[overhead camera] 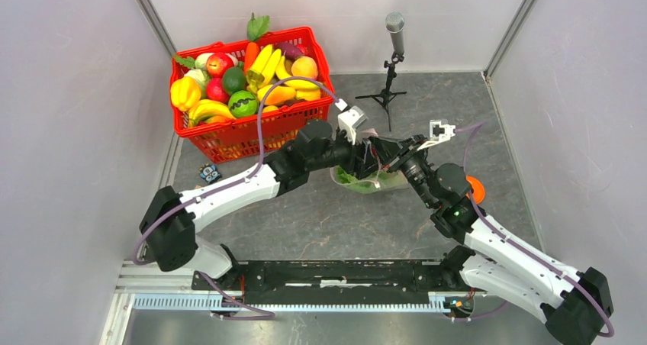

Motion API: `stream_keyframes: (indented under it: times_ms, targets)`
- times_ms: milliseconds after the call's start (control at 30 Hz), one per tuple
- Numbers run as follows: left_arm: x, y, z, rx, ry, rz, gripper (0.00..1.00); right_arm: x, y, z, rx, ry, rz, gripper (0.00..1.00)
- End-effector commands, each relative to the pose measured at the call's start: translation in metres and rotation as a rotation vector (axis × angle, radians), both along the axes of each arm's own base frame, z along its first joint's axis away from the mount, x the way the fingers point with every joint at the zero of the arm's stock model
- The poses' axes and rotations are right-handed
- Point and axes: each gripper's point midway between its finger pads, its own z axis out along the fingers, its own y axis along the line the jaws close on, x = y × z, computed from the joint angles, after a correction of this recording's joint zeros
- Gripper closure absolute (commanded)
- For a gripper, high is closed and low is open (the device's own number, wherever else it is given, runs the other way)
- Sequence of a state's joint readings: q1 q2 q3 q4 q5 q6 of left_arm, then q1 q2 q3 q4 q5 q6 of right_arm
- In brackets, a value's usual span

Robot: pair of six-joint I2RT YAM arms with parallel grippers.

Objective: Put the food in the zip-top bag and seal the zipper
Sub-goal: Place the fake vegetable in the zipper food storage bag, then pick up the fake vegetable from the bin.

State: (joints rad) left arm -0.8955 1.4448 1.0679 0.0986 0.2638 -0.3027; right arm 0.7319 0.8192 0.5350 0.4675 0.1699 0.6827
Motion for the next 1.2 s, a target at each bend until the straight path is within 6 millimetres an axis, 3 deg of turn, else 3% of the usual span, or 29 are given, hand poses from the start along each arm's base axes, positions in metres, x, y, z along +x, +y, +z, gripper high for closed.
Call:
stream_keyframes:
  times_ms: [0, 133, 267, 500, 667, 733, 800, 867, 933, 1000, 1167]
  targets:
    - [0.024, -0.021, 0.03, -0.04, -0.067, 0.051, 0.3, -0.021, 0.004, 0.073, 0.158, -0.178, 0.092, 0.99]
    - [0.043, -0.021, 0.003, 0.036, -0.046, 0.128, 0.31, -0.021, -0.002, 0.075, 0.164, -0.187, 0.067, 0.99]
    - [0.043, -0.012, 0.003, 0.043, -0.049, 0.158, 0.3, -0.009, -0.018, 0.062, 0.128, -0.135, -0.043, 0.98]
    - [0.027, 0.011, 0.048, 0.012, -0.127, 0.146, 0.18, 0.008, -0.028, 0.037, 0.033, -0.059, -0.152, 0.97]
    - [0.013, 0.023, 0.06, 0.04, -0.146, 0.108, 0.15, 0.011, -0.026, 0.027, 0.029, -0.037, -0.151, 0.97]
    - [0.001, 0.024, 0.069, 0.02, -0.152, 0.057, 0.13, 0.007, -0.02, 0.038, 0.01, -0.082, -0.117, 0.98]
    - [-0.012, 0.03, 0.083, -0.023, -0.172, 0.022, 0.12, -0.006, -0.01, 0.065, 0.004, -0.197, -0.029, 0.99]
    - [-0.017, 0.043, 0.101, -0.06, -0.205, 0.049, 0.11, -0.006, -0.016, 0.075, -0.03, -0.225, -0.061, 0.99]
    - [-0.017, 0.061, 0.117, -0.082, -0.248, 0.107, 0.09, 0.008, -0.031, 0.065, -0.078, -0.171, -0.168, 0.98]
    - [-0.012, 0.08, 0.126, -0.073, -0.295, 0.185, 0.06, 0.011, -0.032, 0.063, -0.13, -0.16, -0.176, 0.98]
    - [0.021, 0.139, 0.129, 0.047, -0.377, 0.49, 0.0, 0.008, -0.032, 0.045, -0.099, -0.136, -0.165, 0.98]
